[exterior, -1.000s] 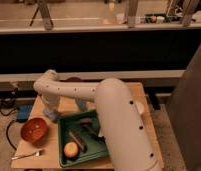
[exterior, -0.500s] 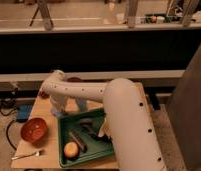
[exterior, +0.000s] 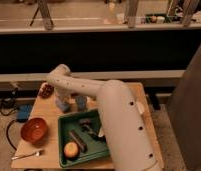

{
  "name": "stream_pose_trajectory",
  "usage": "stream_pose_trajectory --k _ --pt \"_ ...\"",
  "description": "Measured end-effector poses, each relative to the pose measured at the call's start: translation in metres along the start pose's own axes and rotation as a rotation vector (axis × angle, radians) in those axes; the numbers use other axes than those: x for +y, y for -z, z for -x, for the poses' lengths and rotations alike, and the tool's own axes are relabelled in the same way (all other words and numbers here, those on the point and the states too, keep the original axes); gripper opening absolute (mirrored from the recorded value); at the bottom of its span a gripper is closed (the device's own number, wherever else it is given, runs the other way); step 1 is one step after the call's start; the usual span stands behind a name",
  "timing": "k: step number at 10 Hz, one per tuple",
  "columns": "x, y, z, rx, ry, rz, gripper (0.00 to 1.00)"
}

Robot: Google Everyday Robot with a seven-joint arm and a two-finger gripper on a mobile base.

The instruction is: Wipe table surface with sponge

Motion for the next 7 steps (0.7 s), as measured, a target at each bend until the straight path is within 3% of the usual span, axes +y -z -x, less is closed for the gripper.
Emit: stream_pose_trajectory --k 3,7 --pt "-0.021 -0.006 -0.025 0.012 0.033 -0.012 0.08" --pt "-0.086 -0.012 -0.047 0.017 0.151 -0.05 0.08"
